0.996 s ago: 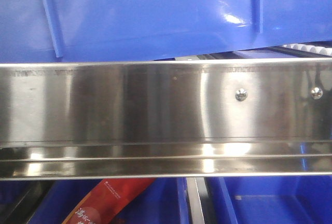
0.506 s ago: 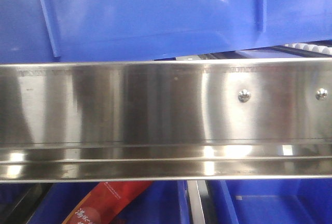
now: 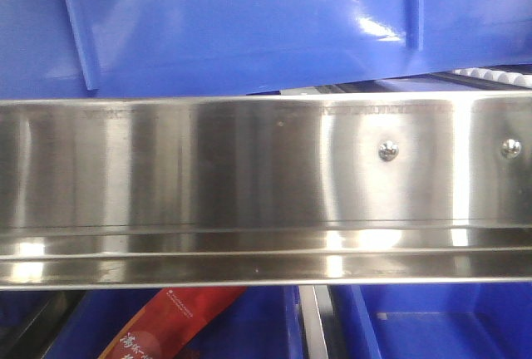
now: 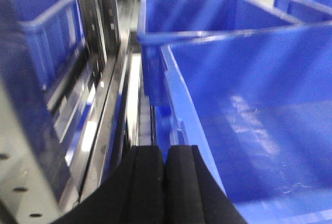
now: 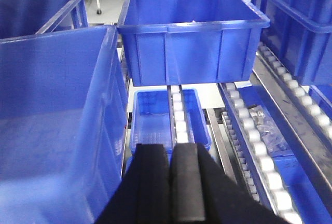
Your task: Move blue bin to conveyor side
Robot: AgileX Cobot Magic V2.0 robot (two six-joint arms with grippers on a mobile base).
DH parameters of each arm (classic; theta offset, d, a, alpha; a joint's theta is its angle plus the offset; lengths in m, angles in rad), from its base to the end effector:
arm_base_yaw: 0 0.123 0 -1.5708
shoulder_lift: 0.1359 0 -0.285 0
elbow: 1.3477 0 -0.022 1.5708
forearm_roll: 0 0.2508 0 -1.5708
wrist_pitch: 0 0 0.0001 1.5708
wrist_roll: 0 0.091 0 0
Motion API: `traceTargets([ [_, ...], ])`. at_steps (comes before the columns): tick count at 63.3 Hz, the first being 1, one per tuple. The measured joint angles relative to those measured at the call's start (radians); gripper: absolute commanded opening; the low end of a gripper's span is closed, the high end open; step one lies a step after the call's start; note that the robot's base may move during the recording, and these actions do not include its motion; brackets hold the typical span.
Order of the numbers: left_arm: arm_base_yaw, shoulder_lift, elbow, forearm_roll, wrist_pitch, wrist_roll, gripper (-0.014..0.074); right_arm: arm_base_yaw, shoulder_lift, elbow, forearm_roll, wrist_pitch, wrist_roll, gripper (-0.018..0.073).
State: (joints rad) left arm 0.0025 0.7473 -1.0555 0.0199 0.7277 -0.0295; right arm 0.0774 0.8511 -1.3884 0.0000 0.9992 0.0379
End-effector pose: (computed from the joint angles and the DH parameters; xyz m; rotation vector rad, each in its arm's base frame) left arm 0.1281 0.0015 0.4304 -0.0253 1.9028 0.0044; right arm 0.1178 0.0091 0.4919 -0.0384 1.9459 0.0764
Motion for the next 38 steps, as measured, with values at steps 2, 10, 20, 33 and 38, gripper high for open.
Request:
traceTargets([
  [2, 0.000, 0.015, 0.000, -0.020, 0.000, 0.000, -0.0010, 0.000, 0.024, -0.016, 0.000, -0.002, 0.000, -0.0077],
  [10, 0.000, 0.073, -0.005, -0.094, -0.027, 0.000, -0.0010, 0.000, 0.064, -0.031, 0.013, -0.018, 0.000, -0.0077],
  [20, 0.000, 0.199, -0.097, -0.134, -0.035, 0.000, -0.0010, 0.000, 0.086, -0.035, 0.031, -0.045, 0.000, -0.0077],
  [33, 0.000, 0.401, -0.283, -0.146, 0.077, 0.000, -0.0010, 0.000, 0.091, -0.035, 0.035, -0.051, 0.000, -0.0077],
  [38, 0.000, 0.464, -0.347, -0.148, 0.110, 0.000, -0.0010, 0.000, 0.091, -0.035, 0.035, -0.051, 0.000, -0.0077],
])
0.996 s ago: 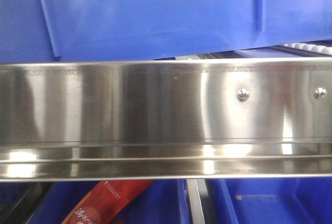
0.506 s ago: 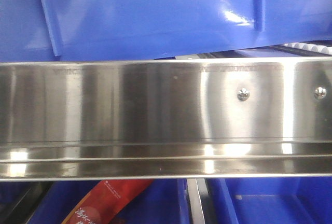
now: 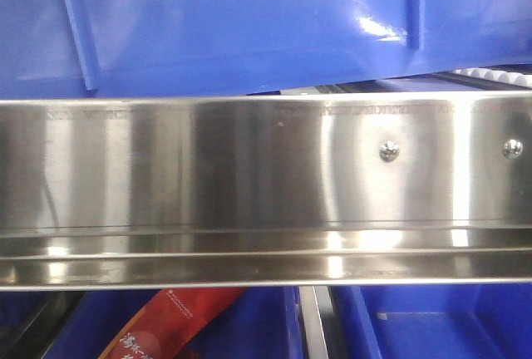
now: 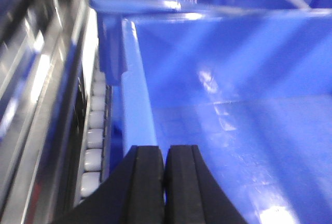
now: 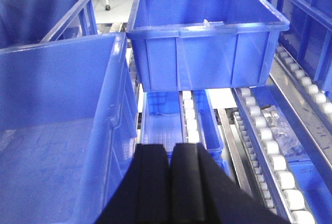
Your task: Move blue bin to conveyor side
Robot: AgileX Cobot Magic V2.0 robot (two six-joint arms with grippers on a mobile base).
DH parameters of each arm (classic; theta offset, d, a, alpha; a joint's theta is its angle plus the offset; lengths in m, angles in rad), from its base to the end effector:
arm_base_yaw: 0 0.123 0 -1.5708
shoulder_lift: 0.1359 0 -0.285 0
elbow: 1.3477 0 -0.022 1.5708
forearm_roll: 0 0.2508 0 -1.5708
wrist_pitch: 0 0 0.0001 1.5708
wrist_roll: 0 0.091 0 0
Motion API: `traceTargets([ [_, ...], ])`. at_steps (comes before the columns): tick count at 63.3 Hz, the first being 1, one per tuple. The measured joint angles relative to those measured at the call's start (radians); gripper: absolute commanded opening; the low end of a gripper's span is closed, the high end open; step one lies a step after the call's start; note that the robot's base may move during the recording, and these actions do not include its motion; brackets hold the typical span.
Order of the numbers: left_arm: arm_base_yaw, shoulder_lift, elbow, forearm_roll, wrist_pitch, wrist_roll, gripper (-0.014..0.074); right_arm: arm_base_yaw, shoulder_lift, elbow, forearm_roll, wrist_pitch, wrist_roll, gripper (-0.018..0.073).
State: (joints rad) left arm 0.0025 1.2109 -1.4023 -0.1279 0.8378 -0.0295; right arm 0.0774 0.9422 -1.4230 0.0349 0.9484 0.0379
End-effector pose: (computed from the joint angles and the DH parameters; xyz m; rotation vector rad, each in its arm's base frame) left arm 0.2487 -0.0080 0.4432 -0.0691 2.1266 -0.1676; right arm 0.1486 0.0141 0.4937 -0.0374 1.9522 0.1172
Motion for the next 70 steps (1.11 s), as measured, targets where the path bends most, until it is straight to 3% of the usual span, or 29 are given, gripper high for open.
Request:
traceTargets([
  [12, 0.000, 0.108, -0.090, -0.002, 0.026, -0.060, 0.0011, 0.000, 0.000, 0.000, 0.000, -0.002, 0.000, -0.0077],
  [19, 0.000, 0.135, -0.104, 0.015, 0.032, -0.071, 0.0072, 0.000, 0.000, 0.000, 0.000, -0.002, 0.000, -0.0077],
  [33, 0.000, 0.154, -0.106, 0.069, 0.064, -0.076, 0.0368, 0.000, 0.000, 0.000, 0.000, -0.002, 0.000, -0.0077],
  [38, 0.000, 0.154, -0.106, 0.075, 0.065, -0.083, 0.0421, 0.000, 0.000, 0.000, 0.000, 0.001, 0.000, -0.0077],
  [47, 0.000, 0.169, -0.108, 0.079, 0.071, -0.120, 0.0424, 0.000, 0.006, -0.011, 0.000, 0.049, -0.028, -0.0055],
  [58, 0.000, 0.213, -0.108, 0.079, 0.116, -0.131, 0.0424, 0.014, 0.072, -0.133, 0.000, 0.112, -0.120, 0.0180],
  [70, 0.000, 0.247, -0.108, 0.079, 0.134, -0.170, 0.0424, 0.079, 0.221, -0.317, 0.032, 0.186, -0.140, 0.0182],
])
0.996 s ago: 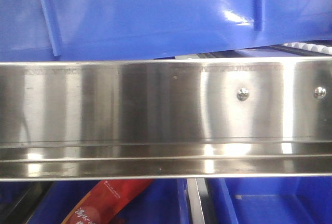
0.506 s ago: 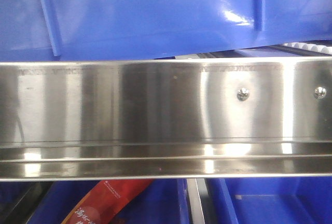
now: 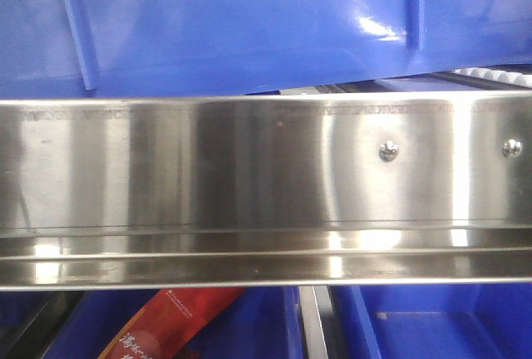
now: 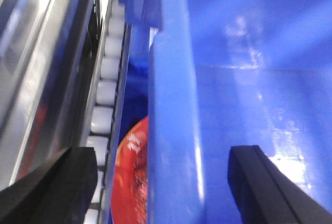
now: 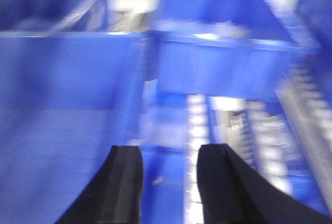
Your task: Move blue bin to conveyor side
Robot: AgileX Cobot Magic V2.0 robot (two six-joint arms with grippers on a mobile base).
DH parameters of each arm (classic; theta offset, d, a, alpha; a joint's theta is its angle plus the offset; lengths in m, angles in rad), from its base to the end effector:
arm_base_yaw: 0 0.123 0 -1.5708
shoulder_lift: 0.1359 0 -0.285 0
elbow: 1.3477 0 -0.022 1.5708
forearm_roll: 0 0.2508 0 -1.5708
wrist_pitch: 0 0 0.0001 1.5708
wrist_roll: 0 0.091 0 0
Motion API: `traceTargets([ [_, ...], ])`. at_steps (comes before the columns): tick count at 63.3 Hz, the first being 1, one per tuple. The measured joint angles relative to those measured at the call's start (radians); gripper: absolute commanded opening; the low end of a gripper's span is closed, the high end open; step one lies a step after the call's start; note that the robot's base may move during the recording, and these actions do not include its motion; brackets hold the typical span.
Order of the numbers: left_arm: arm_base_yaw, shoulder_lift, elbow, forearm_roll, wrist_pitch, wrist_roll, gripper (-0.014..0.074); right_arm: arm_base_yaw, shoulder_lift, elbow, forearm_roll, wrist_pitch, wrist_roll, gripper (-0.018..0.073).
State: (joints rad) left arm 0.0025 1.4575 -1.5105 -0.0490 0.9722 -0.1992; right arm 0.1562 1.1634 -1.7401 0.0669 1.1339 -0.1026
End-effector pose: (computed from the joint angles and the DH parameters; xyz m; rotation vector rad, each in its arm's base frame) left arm 0.3129 -0.0029 0.3975 -0.2566 2.3932 -0.1528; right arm 0.1854 0.0348 0.5283 -0.2723 2.0226 0.1131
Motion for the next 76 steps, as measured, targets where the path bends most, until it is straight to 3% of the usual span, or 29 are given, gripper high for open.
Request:
traceTargets([
  [6, 0.000, 0.009, 0.000, 0.000, 0.005, -0.005, 0.0424, 0.028, 0.108, -0.095, 0.007, 0.035, -0.002, 0.0215],
  [18, -0.011, 0.011, -0.002, -0.003, 0.009, -0.009, 0.0424, 0.035, 0.298, -0.314, 0.000, 0.094, -0.004, 0.0512],
  [22, -0.013, 0.011, -0.002, -0.002, 0.011, -0.009, 0.0424, 0.035, 0.346, -0.358, -0.002, 0.094, -0.004, 0.0551],
  [58, -0.016, 0.013, -0.003, 0.000, 0.011, -0.011, 0.0424, 0.035, 0.530, -0.385, 0.014, 0.101, 0.009, 0.0550],
  [76, -0.016, 0.013, -0.003, 0.000, 0.011, -0.011, 0.0424, 0.035, 0.538, -0.287, 0.013, 0.105, 0.022, 0.0550],
])
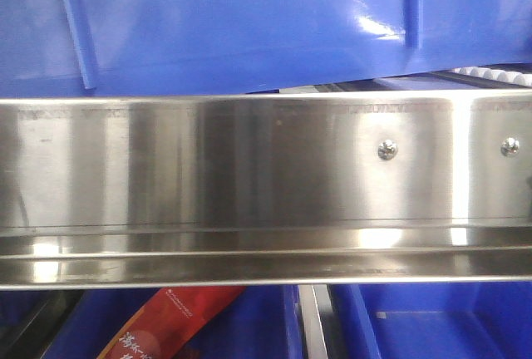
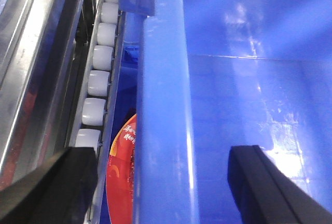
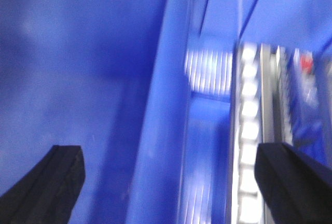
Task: Move blue bin to conveyor side
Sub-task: 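Close both grippers on the blue bin's side walls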
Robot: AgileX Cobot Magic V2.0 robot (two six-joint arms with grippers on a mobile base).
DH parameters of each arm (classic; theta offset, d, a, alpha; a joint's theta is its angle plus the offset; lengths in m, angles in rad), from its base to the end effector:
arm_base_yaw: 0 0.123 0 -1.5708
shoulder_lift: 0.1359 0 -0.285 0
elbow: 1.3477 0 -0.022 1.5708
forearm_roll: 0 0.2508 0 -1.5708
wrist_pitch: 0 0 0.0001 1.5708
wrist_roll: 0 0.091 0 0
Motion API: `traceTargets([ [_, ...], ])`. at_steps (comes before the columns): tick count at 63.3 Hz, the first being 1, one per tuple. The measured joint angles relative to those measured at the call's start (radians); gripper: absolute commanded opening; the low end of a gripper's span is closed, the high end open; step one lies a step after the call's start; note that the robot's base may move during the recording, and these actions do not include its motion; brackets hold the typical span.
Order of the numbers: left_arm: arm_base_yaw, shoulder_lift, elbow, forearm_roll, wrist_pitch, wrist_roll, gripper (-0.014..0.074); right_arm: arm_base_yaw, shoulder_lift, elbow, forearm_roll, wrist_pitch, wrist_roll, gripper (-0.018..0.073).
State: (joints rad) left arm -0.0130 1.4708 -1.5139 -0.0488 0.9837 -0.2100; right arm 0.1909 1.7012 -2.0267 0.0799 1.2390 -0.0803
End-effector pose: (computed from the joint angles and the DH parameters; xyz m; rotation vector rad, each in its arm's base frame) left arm 0.3157 -0.0078 0.3937 -0.2532 2.4161 -0.1626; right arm 0.3496 0.0746 0.4520 -0.3284 2.3761 0.1544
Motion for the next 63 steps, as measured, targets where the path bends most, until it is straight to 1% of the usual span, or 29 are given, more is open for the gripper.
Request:
traceTargets([
  [37, 0.000, 0.000, 0.000, 0.000, 0.002, 0.000, 0.0424, 0.000, 0.004, 0.006, -0.006, 0.000, 0.002, 0.0550],
  [51, 0.000, 0.000, 0.000, 0.000, 0.002, 0.000, 0.0424, 0.000, 0.010, 0.068, -0.008, -0.002, 0.002, 0.0550],
  [63, 0.000, 0.000, 0.000, 0.000, 0.002, 0.000, 0.0424, 0.000, 0.011, 0.073, -0.008, 0.000, 0.002, 0.0550],
])
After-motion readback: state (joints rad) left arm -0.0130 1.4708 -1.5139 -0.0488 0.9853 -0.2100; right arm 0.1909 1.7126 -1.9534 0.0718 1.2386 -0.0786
